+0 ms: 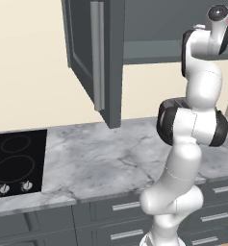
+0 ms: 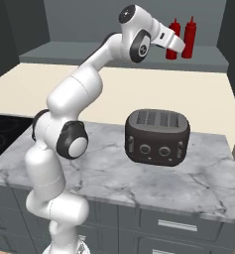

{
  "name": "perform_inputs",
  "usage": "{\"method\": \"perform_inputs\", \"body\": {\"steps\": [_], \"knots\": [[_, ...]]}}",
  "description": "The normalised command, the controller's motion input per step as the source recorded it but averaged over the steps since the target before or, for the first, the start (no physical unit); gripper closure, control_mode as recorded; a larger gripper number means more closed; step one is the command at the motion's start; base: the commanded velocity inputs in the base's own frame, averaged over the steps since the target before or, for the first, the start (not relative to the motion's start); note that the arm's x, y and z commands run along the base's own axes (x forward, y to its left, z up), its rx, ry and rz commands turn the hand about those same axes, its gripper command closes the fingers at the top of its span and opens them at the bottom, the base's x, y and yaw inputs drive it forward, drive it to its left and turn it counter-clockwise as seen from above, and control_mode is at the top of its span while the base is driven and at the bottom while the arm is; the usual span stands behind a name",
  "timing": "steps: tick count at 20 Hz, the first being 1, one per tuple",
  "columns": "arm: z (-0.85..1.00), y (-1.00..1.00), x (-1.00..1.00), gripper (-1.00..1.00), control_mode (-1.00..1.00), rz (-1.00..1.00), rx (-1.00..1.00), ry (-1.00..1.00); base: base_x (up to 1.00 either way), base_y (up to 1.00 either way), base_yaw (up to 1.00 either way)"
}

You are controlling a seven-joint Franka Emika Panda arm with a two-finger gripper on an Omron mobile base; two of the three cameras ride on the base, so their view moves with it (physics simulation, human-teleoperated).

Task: Take 2 condiments from the cabinet and move them on the counter near the stove.Make sure the condiments are lined up with each other, next to each other.

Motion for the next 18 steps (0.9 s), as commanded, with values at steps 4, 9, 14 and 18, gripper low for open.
{"method": "perform_inputs", "body": {"steps": [4, 9, 14, 18], "knots": [[0.0, -0.09, 0.1, -1.0, -1.0, 0.0, 0.0, 0.02, 0.0, 0.0, 0.0], [0.0, -0.09, 0.05, -1.0, -1.0, 0.0, 0.0, 0.02, 0.0, 0.0, 0.0], [0.0, 0.0, 0.02, -1.0, -1.0, 0.0, 0.0, 0.01, 0.0, 0.0, 0.0], [0.0, 0.0, 0.0, -1.0, -1.0, 0.0, 0.0, 0.0, 0.0, 0.0, 0.0]]}}
